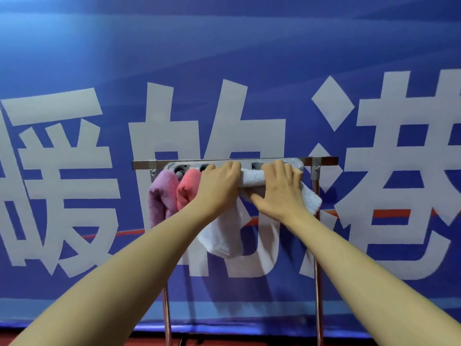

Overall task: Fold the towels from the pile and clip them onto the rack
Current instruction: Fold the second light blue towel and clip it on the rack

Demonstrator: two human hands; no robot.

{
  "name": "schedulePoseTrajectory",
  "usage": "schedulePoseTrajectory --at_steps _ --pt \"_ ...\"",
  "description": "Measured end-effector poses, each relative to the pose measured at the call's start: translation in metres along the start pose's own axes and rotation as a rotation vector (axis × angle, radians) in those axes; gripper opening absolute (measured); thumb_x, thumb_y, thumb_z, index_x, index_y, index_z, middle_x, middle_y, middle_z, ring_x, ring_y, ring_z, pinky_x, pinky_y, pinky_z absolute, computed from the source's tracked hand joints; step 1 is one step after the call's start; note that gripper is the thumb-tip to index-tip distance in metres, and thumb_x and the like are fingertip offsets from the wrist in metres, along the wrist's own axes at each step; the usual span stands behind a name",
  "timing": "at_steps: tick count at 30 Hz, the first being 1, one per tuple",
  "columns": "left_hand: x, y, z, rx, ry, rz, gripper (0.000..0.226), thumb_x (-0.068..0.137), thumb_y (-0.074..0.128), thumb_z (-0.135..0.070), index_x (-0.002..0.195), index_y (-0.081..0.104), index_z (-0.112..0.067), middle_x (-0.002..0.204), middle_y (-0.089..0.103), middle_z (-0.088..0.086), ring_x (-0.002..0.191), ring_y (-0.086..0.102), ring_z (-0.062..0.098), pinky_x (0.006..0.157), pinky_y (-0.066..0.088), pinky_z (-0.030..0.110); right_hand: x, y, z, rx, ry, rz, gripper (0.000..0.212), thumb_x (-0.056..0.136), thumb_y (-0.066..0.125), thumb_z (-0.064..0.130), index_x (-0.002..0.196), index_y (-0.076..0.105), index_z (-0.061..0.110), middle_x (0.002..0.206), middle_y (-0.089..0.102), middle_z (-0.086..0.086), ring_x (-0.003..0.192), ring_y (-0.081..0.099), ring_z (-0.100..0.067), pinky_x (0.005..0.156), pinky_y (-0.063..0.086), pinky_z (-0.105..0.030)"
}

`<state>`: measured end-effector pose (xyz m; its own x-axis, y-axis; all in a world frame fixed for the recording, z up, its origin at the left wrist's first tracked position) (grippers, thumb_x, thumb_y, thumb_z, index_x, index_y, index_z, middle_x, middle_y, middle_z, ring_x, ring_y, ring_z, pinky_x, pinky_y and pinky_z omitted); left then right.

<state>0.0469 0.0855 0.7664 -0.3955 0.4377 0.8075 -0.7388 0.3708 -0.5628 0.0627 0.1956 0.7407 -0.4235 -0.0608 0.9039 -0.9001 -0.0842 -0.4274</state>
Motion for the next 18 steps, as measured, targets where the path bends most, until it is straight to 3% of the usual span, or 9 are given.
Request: schedulePoseTrajectory --at_steps 3,7,11,14,16,18 --pt "0.011 0.010 -0.006 0.068 0.048 -0.008 0.038 0.041 0.080 -0.003 0.067 0.053 -0.008 0.058 0.057 0.007 0.042 0.052 0.028 0.049 0.036 0.026 0.009 0.000 -0.014 -0.054 0.051 -0.100 0.057 0.062 0.074 0.057 0.088 0.052 0.010 0.087 0.052 -0.008 0.079 0.049 -0.027 0.075 0.023 -0.034" --pt "0.031 0.017 -0.010 0.069 0.057 -0.073 0.048 0.031 0.084 -0.003 0.062 0.048 -0.009 0.052 0.050 0.006 0.033 0.042 0.024 0.043 0.028 0.022 0.028 0.003 -0.029 -0.080 0.125 -0.183 0.062 0.058 0.074 0.063 0.077 0.048 0.010 0.078 0.051 -0.007 0.070 0.048 -0.026 0.070 0.022 -0.034" --pt "0.052 0.029 -0.011 0.068 0.037 -0.083 0.051 0.025 0.085 -0.005 0.061 0.049 -0.008 0.052 0.050 0.008 0.033 0.040 0.025 0.046 0.022 0.021 0.045 0.019 -0.048 -0.168 0.235 -0.145 0.053 0.051 0.086 0.035 0.075 0.044 0.014 0.075 0.049 -0.003 0.068 0.045 -0.021 0.068 0.020 -0.032" --pt "0.065 0.032 -0.009 0.068 0.034 -0.130 0.048 0.026 0.082 -0.004 0.060 0.048 -0.007 0.051 0.049 0.008 0.032 0.031 0.023 0.047 0.020 0.022 0.054 0.030 -0.056 -0.165 0.257 -0.171 0.041 0.053 0.081 0.016 0.072 0.044 0.014 0.072 0.047 -0.003 0.065 0.043 -0.022 0.067 0.019 -0.032" --pt "0.073 0.033 -0.007 0.142 0.046 -0.179 0.046 0.024 0.078 -0.003 0.056 0.047 -0.010 0.048 0.047 0.005 0.032 0.024 0.021 0.046 0.017 0.021 0.060 0.038 -0.060 -0.128 0.270 -0.186 0.037 0.053 0.078 0.010 0.069 0.045 0.013 0.069 0.047 -0.003 0.063 0.042 -0.022 0.066 0.017 -0.032" --pt "0.078 0.038 -0.004 0.239 0.045 -0.194 0.044 0.024 0.075 0.001 0.054 0.046 -0.013 0.047 0.045 0.002 0.029 0.031 0.020 0.047 0.015 0.020 0.063 0.047 -0.061 -0.095 0.279 -0.189 0.034 0.056 0.079 0.013 0.068 0.047 0.013 0.069 0.048 -0.003 0.062 0.043 -0.022 0.066 0.013 -0.030"
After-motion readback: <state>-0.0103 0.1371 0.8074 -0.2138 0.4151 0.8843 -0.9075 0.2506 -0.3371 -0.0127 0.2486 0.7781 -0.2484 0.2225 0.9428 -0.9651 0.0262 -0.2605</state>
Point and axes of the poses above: each hand's wrist, its own x-axis towards the middle knuckle, its own y-axis out of the palm, z = x × y, the point moved 9 cm from there along x, towards the middle knuckle
